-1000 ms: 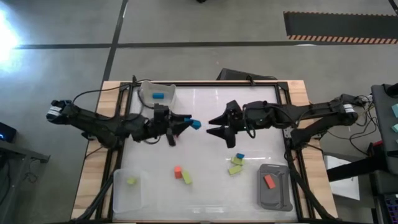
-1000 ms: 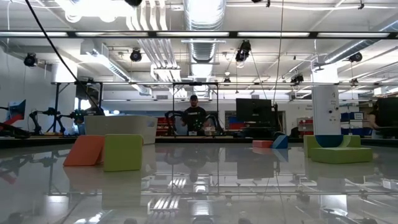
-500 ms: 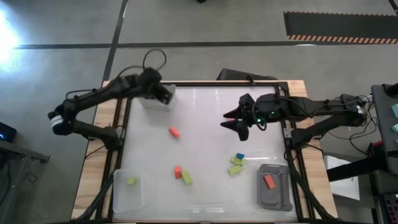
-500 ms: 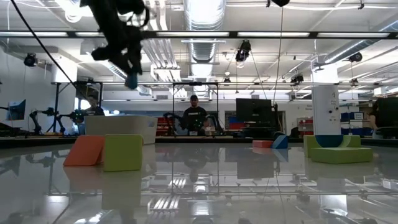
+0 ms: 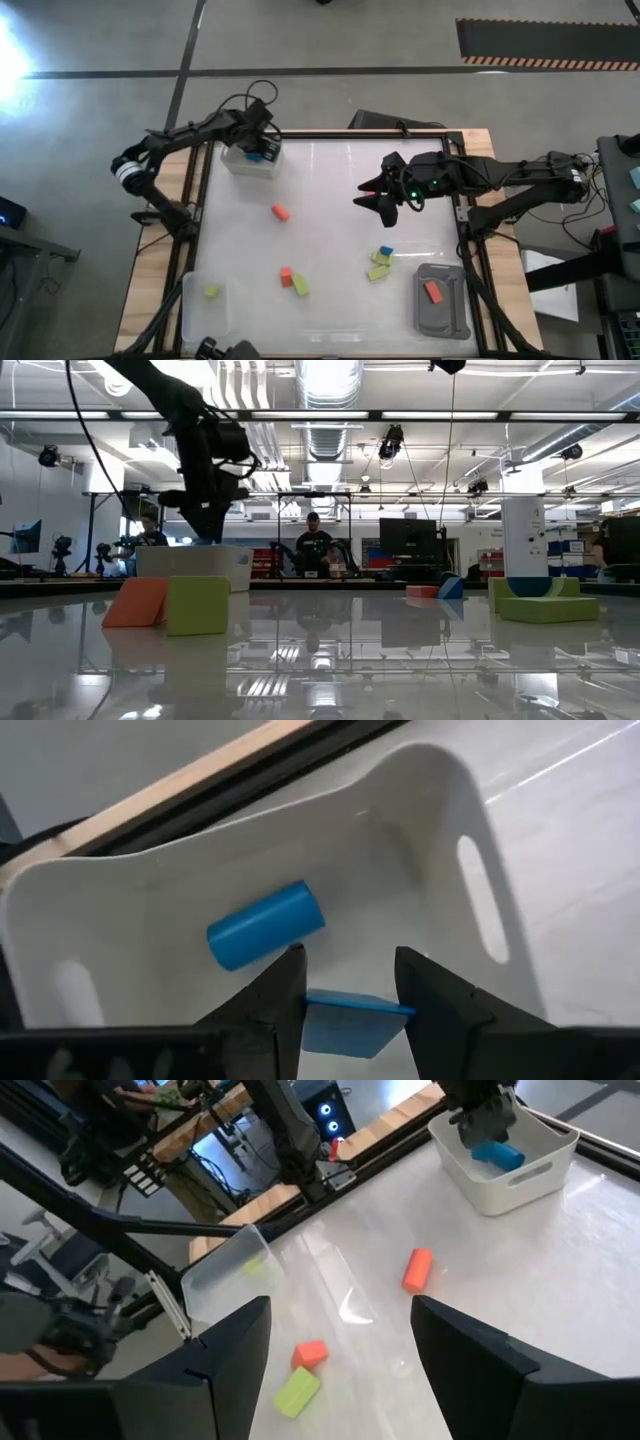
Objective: Sort & place blocks by color
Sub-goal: Put the blue block into the white bin, then put the green block into the transparent bin
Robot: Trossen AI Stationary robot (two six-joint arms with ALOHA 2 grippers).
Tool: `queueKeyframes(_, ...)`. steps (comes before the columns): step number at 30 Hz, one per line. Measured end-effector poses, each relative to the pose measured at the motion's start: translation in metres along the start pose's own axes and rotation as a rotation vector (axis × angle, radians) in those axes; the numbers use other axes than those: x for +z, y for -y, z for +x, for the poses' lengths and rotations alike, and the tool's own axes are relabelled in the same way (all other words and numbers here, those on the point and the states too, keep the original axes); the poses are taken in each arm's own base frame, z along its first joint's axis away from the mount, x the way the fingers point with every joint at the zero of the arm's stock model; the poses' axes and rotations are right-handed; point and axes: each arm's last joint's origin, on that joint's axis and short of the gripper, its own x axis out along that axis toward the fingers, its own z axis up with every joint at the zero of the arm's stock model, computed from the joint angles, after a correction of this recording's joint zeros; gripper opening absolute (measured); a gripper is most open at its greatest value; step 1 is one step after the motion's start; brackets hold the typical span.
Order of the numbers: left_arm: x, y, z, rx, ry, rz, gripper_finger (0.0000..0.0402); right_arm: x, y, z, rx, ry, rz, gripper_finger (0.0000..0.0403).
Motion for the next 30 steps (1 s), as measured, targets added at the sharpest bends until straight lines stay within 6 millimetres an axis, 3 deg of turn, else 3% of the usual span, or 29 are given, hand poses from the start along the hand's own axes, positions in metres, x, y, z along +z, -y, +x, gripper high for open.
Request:
queueKeyframes(5, 0.001, 0.001, 0.01, 0.015, -0.026, 0.005, 0.0116, 0.0, 0.0, 0.0, -0.005, 0.004, 0.017, 0.0233)
queueKeyframes(12, 0.001, 0.001, 0.009, 0.025, -0.016, 0.005, 0.023, 0.0, 0.001, 0.0, -0.022, 0.014, 0.041, 0.0233)
queueKeyframes(18, 0.002, 0.001, 0.0, 0.007, 0.012, 0.018, 0.0241, 0.0, 0.001, 0.0, -0.024, 0.013, 0.069, 0.0233)
queueKeyframes(23, 0.001, 0.004, -0.029, -0.088, 0.077, 0.027, 0.0228, -0.003, 0.003, 0.0, -0.05, -0.017, 0.13, 0.0233)
queueKeyframes(30, -0.019, 0.017, -0.09, -0.258, 0.241, 0.028, 0.0208, -0.014, 0.01, -0.001, -0.141, -0.112, 0.28, 0.0233)
